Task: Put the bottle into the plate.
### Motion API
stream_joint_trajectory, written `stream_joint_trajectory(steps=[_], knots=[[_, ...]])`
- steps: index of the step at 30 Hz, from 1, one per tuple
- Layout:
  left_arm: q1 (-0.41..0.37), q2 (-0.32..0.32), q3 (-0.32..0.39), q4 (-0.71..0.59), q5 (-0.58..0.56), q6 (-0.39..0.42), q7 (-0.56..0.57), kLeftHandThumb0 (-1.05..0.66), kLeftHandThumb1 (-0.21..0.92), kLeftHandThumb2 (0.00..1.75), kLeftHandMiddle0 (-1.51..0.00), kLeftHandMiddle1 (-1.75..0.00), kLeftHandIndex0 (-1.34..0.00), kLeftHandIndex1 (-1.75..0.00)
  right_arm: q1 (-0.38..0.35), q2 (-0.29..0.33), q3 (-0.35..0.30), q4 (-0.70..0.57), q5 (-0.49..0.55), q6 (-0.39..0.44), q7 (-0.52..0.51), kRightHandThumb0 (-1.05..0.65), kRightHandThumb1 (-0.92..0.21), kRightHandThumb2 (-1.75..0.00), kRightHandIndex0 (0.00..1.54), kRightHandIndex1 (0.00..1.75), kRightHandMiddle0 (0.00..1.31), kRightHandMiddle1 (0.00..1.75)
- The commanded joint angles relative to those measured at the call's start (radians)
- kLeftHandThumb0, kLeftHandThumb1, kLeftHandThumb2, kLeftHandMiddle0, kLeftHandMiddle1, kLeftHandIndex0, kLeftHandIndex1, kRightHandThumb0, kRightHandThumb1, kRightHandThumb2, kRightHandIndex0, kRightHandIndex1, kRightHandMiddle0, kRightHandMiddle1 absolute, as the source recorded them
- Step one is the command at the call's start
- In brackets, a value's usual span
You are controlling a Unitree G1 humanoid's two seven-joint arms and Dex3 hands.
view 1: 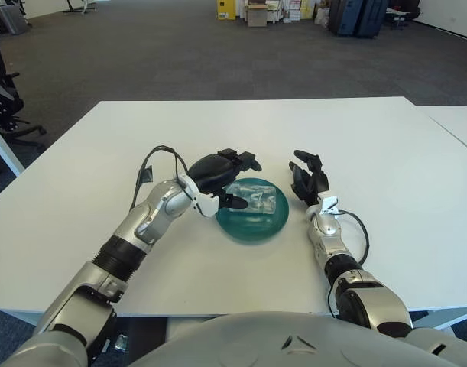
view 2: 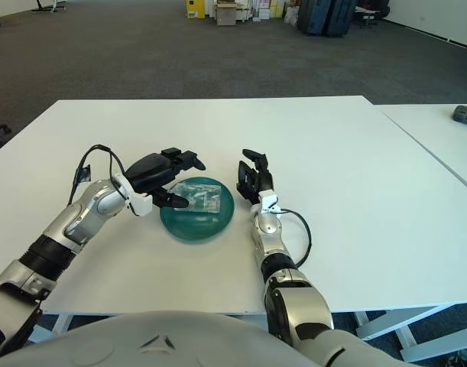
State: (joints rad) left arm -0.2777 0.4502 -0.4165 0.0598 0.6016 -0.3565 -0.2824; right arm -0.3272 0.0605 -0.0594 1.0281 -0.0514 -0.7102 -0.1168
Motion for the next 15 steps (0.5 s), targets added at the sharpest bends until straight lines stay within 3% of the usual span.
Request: stream_joint_trajectory(steps=[1, 8, 15], knots=[[-0.013, 0.013, 0.023, -0.019, -0.016, 0.017, -0.026, -1.05, 0.92, 0.60, -0.05, -0.01, 0.00, -0.53, 0.076, 0.018, 0.001, 0.054, 0.006, 0.021, 0.009, -0.64, -0.92, -0.69, 0.53, 0.01, 0.06, 0.92], [-0.004, 0.011, 0.037, -0.041, -0.034, 0.039, -0.058, -1.05, 0.92, 0.63, -0.03, 0.00, 0.00, -0.43, 0.076, 0.026, -0.009, 0.053, 0.016, 0.028, 0.014, -0.63, -0.92, -0.68, 0.55, 0.02, 0.07, 0.91], [-0.001, 0.014, 0.041, -0.052, -0.038, 0.045, -0.073, -1.05, 0.92, 0.64, -0.04, -0.01, 0.00, -0.45, 0.075, 0.030, -0.014, 0.057, 0.011, 0.017, 0.002, -0.65, -0.92, -0.70, 0.54, 0.02, 0.09, 0.91]])
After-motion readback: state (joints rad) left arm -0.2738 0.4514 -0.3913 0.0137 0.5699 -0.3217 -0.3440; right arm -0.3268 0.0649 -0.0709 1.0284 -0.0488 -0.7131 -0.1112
